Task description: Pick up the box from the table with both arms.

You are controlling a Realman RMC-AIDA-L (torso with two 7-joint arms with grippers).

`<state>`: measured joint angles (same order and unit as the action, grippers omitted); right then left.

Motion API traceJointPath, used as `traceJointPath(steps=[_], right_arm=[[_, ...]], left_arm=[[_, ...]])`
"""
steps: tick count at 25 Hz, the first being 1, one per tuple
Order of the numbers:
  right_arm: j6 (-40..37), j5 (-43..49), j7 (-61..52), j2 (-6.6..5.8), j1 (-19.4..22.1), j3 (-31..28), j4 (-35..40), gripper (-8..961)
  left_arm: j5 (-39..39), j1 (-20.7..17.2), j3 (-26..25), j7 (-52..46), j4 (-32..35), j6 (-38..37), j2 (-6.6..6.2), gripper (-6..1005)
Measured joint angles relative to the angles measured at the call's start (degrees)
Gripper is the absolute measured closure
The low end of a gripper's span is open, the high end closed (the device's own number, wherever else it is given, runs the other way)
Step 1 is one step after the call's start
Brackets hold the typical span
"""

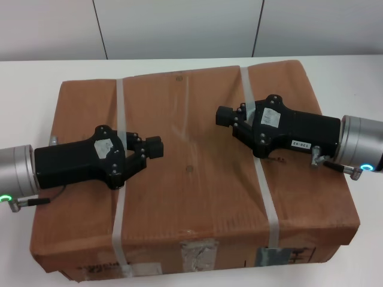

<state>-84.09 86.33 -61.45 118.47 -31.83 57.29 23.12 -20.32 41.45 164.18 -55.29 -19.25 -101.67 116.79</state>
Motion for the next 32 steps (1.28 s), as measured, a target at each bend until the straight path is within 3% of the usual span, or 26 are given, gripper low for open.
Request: traceJointPath(steps=[32], right_arm=[[0.68, -0.04, 0.1, 0.0, 0.36, 0.2, -0.44, 930]], left_arm=[[-0.17, 0.03, 0.0, 0.44, 0.33, 0.53, 0.19, 930]])
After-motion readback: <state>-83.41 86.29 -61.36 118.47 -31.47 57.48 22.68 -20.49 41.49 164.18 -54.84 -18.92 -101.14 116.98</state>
